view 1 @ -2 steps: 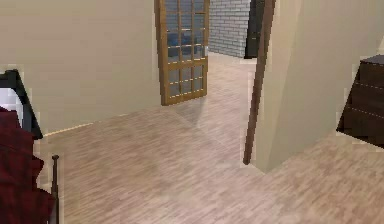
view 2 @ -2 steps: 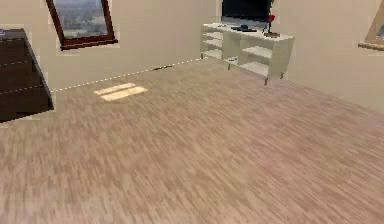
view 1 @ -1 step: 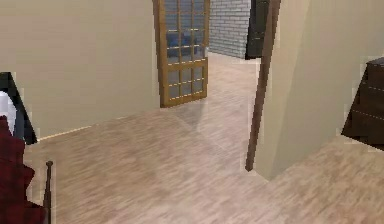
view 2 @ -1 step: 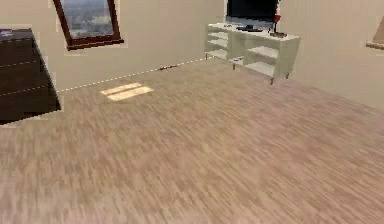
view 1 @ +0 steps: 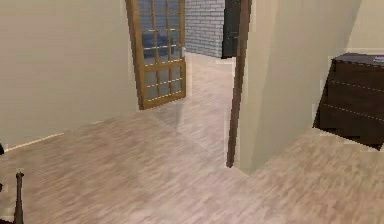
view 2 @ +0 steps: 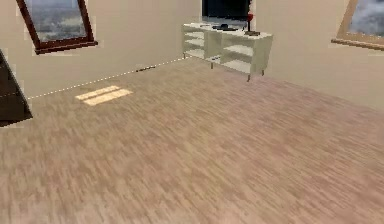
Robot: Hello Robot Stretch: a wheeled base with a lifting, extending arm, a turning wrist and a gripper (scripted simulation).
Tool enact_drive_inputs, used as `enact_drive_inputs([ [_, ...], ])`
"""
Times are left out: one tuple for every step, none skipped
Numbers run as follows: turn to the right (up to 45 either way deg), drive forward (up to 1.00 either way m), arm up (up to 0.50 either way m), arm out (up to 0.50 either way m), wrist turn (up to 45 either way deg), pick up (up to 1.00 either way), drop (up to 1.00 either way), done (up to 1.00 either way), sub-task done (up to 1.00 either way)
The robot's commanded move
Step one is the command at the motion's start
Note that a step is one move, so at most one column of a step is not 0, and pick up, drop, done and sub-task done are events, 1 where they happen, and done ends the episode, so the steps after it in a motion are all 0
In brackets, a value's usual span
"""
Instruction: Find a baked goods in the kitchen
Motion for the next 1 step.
enact_drive_inputs([
  [0.0, 0.35, 0.0, 0.0, 0.0, 0.0, 0.0, 0.0, 0.0],
])
